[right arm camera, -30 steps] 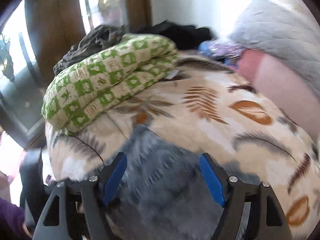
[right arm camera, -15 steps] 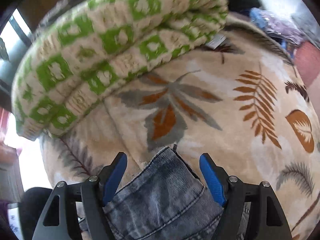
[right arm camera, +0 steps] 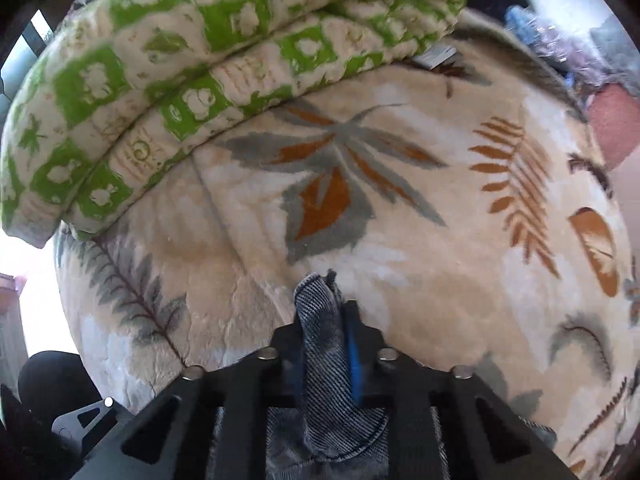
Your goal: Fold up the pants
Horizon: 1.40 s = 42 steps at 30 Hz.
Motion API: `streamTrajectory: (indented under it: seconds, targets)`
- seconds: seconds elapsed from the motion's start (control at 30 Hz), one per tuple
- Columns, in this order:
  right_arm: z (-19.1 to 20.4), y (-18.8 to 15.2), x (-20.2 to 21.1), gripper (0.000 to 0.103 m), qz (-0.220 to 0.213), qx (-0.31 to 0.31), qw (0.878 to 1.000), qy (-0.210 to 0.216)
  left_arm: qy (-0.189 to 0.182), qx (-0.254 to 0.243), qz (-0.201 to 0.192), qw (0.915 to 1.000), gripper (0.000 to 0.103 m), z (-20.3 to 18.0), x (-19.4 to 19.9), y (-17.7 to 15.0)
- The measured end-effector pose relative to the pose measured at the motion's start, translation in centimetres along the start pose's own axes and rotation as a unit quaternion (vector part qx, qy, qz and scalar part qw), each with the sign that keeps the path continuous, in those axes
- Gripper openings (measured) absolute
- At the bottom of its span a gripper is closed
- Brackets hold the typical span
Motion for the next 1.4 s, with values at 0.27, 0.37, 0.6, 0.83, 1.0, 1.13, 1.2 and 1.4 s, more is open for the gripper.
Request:
streamTrajectory:
  seconds: [0.27, 0.37, 0.6, 0.83, 1.0, 1.13, 1.2, 1.4]
  targets:
    - [-2.6, -3.1, 6.9, 0.006, -0.08, -0.071, 0.994, -0.035, -0.008, -0.043, -0.033, 0.9985, 0.033, -2.0, 0.9, -0.2]
    - [-4.2, -4.8, 9.7, 0.006, -0.117, -0.102, 0.987, -0.047, -0.015, -0.062, -0.051, 0.9967, 0.032, -3.2, 1.6, -0.2]
    - [-8.7, -10.6, 15.7, 0.006, -0.211, -0.188, 0.957, -0.067, -0.056, -0.159, -0.12, 0.9783, 0.031, -8.9, 4.5, -1.3]
    - [-15.6, -20.9, 21.4, 0.006, -0.288, -0.301, 0.905, -0.091, -0.186, -0.25, -0.156, 0.9371, 0.031, -14.8, 9.6, -4.1]
    - [-21.8, -27.9, 23.0, 0.006, -0.314, -0.384, 0.864, -0.088, -0.196, -0.281, -0.153, 0.9268, 0.032, -16.6, 10.0, -3.9]
    - [-25.1, -32.8, 22.9, 0.006, -0.337, -0.44, 0.829, -0.079, -0.177, -0.29, -0.129, 0.9317, 0.032, -17.3, 7.3, -1.5]
    - [-26.2, -34.7, 22.5, 0.006, -0.342, -0.462, 0.815, -0.078, -0.174, -0.294, -0.106, 0.9338, 0.032, -18.2, 5.7, -1.0]
    - [-28.8, -38.8, 20.8, 0.006, -0.315, -0.496, 0.805, -0.08, -0.204, -0.348, -0.074, 0.9118, 0.032, -23.9, 3.3, -4.6]
Point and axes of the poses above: each gripper's, at about its wrist camera, not at the fingertips, and x roughly against the way its jaws point, z to its left, y to its top, the point moved 3 cm from there along -x, roughly the way its jaws point, and after that the axes turned 6 degrees about -z, right-handed, at the moved point
